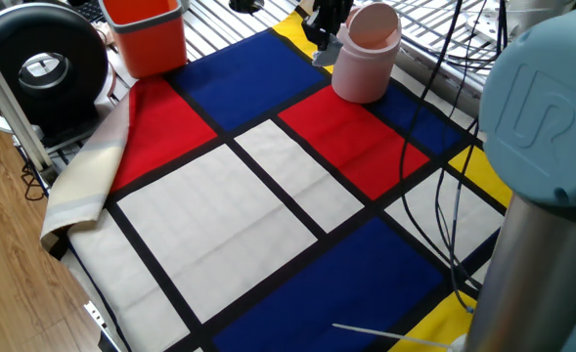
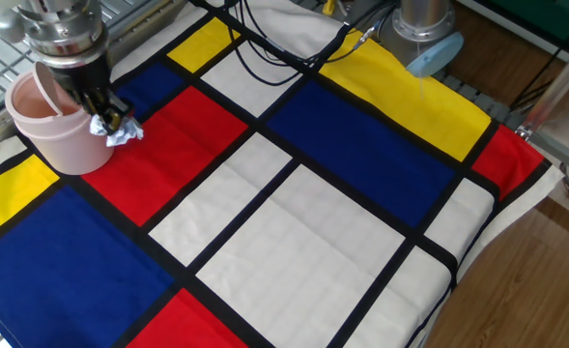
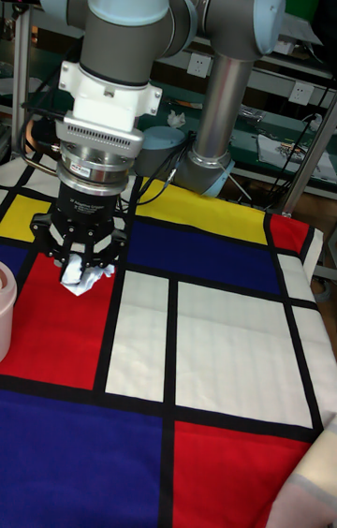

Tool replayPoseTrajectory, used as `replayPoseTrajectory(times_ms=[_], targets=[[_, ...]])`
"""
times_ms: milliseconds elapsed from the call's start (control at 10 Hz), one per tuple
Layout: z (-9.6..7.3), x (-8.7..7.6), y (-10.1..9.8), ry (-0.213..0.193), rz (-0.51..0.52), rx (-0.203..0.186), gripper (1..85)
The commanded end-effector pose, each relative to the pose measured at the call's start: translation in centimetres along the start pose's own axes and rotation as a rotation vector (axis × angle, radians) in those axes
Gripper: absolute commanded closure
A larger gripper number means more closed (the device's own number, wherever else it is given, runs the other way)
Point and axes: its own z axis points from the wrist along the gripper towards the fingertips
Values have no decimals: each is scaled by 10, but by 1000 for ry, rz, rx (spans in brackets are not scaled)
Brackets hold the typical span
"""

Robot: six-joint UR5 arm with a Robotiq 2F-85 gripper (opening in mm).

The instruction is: Put the garbage in the trash can

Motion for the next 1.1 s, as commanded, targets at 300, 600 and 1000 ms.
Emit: replayPoseTrajectory(times_ms=[300,600,1000], targets=[[-1,-1,1,-5,-7,-11,847],[-4,3,-34,3,-82,-11,847],[-16,0,-80,17,-159,-12,847]])
